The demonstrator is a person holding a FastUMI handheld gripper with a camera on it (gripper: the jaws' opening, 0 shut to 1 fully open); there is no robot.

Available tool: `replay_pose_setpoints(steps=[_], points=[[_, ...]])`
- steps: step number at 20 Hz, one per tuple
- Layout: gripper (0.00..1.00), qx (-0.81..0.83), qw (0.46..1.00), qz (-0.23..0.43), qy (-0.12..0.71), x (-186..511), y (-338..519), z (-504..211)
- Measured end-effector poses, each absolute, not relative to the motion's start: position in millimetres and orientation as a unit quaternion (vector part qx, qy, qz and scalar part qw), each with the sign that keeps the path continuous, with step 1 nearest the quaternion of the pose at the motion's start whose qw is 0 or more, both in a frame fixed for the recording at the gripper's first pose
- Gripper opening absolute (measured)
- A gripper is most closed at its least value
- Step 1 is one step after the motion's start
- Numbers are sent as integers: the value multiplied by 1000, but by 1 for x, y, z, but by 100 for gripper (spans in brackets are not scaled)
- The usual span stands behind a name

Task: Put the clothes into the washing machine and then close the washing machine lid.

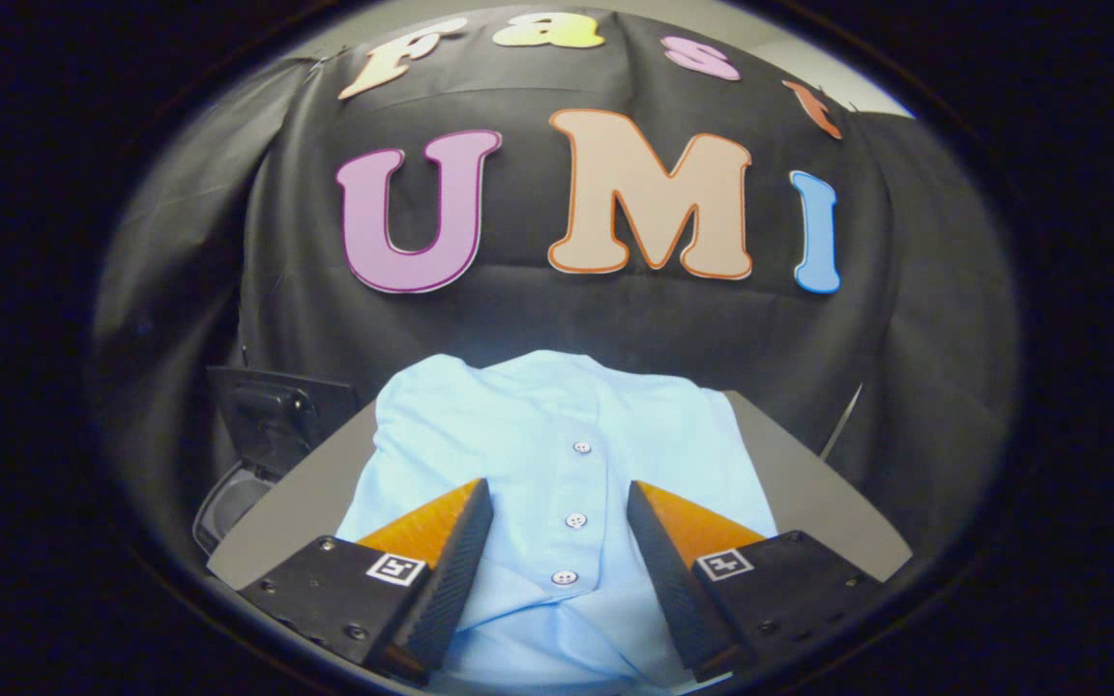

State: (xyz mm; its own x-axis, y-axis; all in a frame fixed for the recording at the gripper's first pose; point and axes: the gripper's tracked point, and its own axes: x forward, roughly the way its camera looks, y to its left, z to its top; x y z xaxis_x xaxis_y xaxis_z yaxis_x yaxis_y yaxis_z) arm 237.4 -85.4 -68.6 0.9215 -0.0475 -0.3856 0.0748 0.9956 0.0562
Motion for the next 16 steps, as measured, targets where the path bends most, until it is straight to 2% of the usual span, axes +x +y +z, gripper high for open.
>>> replay_pose_setpoints(steps=[1, 6, 8, 14, 16], points=[[85, 41, 980, -28, 192, 237, -84, -68], [55, 24, 980, -9, 198, 238, -70, -68], [40, 26, 979, -5, 200, 237, -65, -68], [11, 44, 981, -2, 188, 238, -62, -66], [6, 43, 982, -9, 183, 237, -63, -66]])
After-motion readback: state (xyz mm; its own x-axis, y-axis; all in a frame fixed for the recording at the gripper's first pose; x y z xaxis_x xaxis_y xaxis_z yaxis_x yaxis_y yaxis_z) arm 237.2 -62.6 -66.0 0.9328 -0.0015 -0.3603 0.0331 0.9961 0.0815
